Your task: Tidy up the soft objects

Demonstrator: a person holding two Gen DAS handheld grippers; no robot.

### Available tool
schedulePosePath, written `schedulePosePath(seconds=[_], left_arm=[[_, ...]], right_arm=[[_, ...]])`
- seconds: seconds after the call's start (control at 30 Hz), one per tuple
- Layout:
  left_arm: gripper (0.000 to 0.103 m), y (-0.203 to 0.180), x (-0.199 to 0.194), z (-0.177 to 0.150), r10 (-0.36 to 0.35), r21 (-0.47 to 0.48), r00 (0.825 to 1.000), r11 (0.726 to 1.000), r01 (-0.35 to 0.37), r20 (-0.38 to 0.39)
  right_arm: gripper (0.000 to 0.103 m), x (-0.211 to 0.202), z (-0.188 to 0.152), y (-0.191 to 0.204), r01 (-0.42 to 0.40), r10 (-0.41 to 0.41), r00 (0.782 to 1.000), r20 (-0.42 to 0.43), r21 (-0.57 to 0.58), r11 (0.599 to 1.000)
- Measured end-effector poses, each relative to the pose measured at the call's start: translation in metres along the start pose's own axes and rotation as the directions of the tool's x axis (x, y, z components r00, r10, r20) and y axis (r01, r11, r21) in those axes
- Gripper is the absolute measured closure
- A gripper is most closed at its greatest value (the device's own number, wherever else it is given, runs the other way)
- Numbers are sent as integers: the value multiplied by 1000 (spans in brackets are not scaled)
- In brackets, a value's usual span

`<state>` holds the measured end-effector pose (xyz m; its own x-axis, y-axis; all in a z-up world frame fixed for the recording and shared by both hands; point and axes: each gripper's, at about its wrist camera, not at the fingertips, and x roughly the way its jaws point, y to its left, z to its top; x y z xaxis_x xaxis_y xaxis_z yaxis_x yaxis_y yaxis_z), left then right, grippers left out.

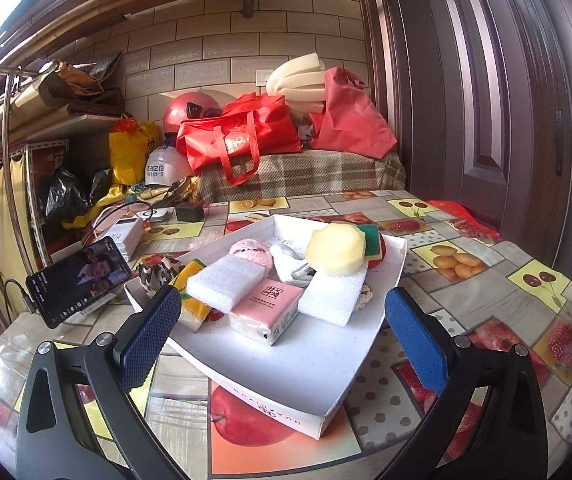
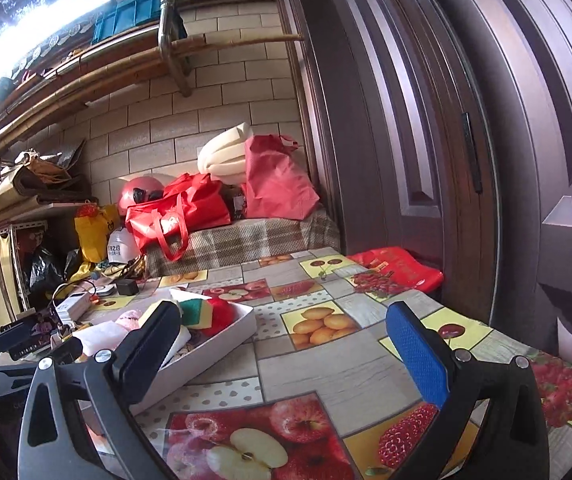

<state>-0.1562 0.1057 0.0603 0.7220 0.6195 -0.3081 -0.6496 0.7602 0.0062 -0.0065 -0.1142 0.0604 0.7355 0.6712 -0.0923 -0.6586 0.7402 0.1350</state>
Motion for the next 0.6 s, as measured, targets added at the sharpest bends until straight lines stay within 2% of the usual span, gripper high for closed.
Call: schedulePosePath(seconds=[0.07,0.1,0.23,0.37,0.6], left_arm=[[0,2,3,-1,-46,-21,999,999,45,-28],[0,1,3,-2,-61,-18,998,998,61,-34],[0,-12,4,-3,-15,64,999,998,18,-41],[0,-18,4,-4,36,100,999,994,-32,-40],[0,-20,2,-4,14,113,999,994,-10,-38]], right_arm=[[0,6,-2,-3,20,-19,999,-43,16,1000],[0,4,-3,-5,19,-19,999,-37,26,999],[0,-6,-5,-7,8,-8,1000,-1,34,999],[0,-7,-6,-7,19,-19,1000,-5,34,999],[0,-8,-6,-5,20,-20,1000,-6,21,1000]])
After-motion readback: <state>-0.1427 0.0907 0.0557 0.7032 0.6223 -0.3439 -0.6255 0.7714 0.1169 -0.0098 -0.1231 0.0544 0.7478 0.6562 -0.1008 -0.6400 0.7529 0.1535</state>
